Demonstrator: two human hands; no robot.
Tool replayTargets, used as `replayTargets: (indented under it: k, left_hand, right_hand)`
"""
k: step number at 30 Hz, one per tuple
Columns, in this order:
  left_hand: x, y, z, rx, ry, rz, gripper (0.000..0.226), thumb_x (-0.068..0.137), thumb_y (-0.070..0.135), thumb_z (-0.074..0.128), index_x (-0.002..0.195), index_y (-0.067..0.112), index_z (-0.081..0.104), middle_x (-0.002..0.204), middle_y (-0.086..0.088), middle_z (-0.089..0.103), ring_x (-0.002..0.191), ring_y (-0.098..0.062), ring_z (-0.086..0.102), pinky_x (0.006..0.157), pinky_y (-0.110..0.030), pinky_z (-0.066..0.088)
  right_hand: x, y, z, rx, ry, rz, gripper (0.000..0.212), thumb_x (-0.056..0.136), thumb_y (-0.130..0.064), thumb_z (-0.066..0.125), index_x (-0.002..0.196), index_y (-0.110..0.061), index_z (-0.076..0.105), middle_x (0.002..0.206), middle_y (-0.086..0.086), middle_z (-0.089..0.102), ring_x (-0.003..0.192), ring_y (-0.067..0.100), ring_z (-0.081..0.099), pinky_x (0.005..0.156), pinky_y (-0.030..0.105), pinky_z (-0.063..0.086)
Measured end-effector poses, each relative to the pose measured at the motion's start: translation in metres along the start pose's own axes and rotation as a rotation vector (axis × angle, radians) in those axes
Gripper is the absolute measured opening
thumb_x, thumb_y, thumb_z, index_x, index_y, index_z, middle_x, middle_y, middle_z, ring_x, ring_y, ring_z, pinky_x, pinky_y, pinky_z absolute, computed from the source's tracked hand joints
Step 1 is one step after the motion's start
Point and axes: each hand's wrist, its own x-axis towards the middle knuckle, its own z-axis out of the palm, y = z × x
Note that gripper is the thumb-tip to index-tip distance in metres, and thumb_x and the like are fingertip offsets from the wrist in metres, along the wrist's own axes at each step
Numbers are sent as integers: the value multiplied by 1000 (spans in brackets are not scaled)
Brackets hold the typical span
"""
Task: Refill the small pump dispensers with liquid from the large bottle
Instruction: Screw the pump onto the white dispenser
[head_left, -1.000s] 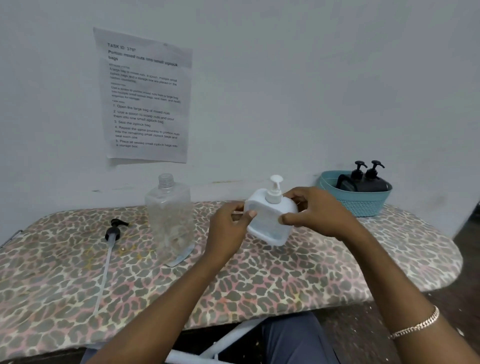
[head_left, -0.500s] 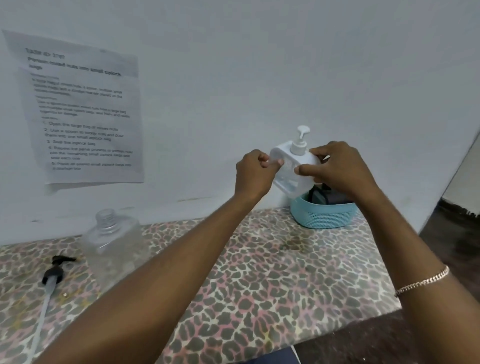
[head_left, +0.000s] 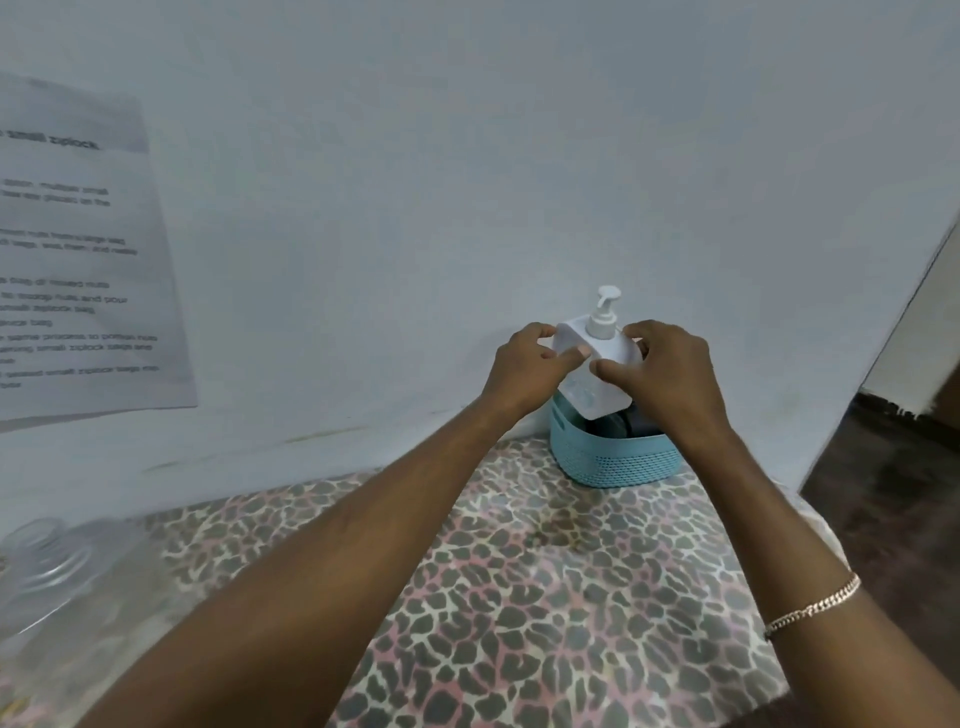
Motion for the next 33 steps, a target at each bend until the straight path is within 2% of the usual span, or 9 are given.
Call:
replayTargets:
  k: [4,9,12,14,16,20,26,30,33]
  left_hand:
    - [9,-19,9,3,-21,-46,79,75,62,73,142,22,56,121,-7,74,110,-21,72,100,-47,60]
    - [14,-35,21,7,-44,-76,81,72,62,71,141,21,58,126,-8,73,114,-24,71,102,-46,59]
    - [15,-38,27,21,-64,-67,84,73,66,74,139,16,62,123,-9,75,112,-23,72,103,-44,58]
    - [16,-38,29,61,-93,-51,73,84,56,80,139,11,64,122,-9,75,111,-21,72,103,-40,57]
    - [18,-40,32,109,-96,-35,62,89,43,82,139,10,65,122,-8,75,112,-20,70,101,-34,56]
    - [19,-45,38,190,-88,-27,49,84,25,85,130,12,73,114,-5,77,105,-16,72,90,-29,56]
    - [18,-39,39,293,-105,22,42,85,19,82,124,8,76,119,-6,76,108,-20,71,93,-35,58]
    - [16,-34,42,394,-138,8,21,88,17,74,94,-3,75,95,-17,77,81,-27,69,69,-36,52]
    - [12,-29,43,456,-157,7,20,91,13,66,86,-5,73,82,-19,73,66,-27,60,60,-33,43]
  right_hand:
    - [-7,9,19,-8,20,23,60,82,-37,86,131,-7,66,121,15,72,107,31,69,80,39,57]
    - [-16,21,36,-86,21,53,51,86,-35,83,125,-6,69,113,11,72,100,25,66,61,23,34]
    - [-22,26,47,-38,-11,62,33,86,-25,82,107,-1,72,96,10,73,82,22,62,66,30,42]
    - [-26,33,54,-20,-12,66,21,86,-20,81,91,-3,71,81,5,66,75,20,58,61,30,39]
    - [-29,39,61,-49,13,64,22,86,-23,79,79,-7,67,74,4,65,70,21,58,54,28,33]
    - [-32,49,75,-120,29,40,27,91,-30,77,81,-5,73,79,12,71,76,33,63,65,39,47]
    - [-33,53,85,-202,30,45,30,94,-31,72,73,-13,59,79,12,67,80,36,60,71,33,29]
    - [-33,52,88,-227,29,64,36,94,-26,71,70,-12,49,87,16,62,84,39,59,72,33,28]
    - [-33,51,91,-241,14,73,26,98,-23,67,80,-5,63,100,18,62,91,39,58,75,33,29]
